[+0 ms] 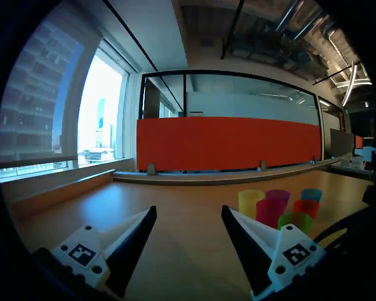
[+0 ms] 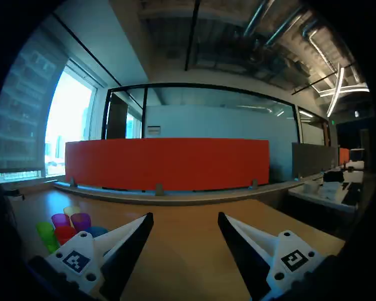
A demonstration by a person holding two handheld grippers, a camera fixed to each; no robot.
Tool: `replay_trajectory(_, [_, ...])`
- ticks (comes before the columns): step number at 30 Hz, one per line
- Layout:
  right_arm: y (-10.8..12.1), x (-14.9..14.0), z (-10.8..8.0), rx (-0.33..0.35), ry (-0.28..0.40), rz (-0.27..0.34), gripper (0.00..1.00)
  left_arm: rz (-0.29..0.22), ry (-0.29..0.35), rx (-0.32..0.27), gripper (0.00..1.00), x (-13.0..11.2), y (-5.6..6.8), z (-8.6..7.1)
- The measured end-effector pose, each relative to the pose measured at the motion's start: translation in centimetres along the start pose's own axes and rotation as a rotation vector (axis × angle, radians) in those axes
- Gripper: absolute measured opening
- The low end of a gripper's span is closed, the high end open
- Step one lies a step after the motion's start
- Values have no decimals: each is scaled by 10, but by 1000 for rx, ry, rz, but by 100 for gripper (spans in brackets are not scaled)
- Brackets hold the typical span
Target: Pour water
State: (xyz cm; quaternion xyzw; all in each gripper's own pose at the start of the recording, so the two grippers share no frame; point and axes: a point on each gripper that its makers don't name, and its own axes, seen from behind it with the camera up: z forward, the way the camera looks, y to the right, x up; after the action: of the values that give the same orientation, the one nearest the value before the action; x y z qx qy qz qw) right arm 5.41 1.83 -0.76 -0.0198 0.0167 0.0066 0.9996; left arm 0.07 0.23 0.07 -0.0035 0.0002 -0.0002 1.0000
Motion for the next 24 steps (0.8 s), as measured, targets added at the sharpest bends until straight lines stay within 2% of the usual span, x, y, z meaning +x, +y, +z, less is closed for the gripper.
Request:
replay_trajectory(9, [-8, -31, 4, 35, -4, 16, 100, 0, 0, 0, 96, 0, -1, -1])
replay_trajectory(15, [-12, -34, 5, 44, 16, 20, 100, 0, 0, 0, 96, 0, -1, 0])
replay_trajectory(24, [-15, -47, 6, 55, -3, 12, 100, 0, 0, 0, 96, 0, -1, 0])
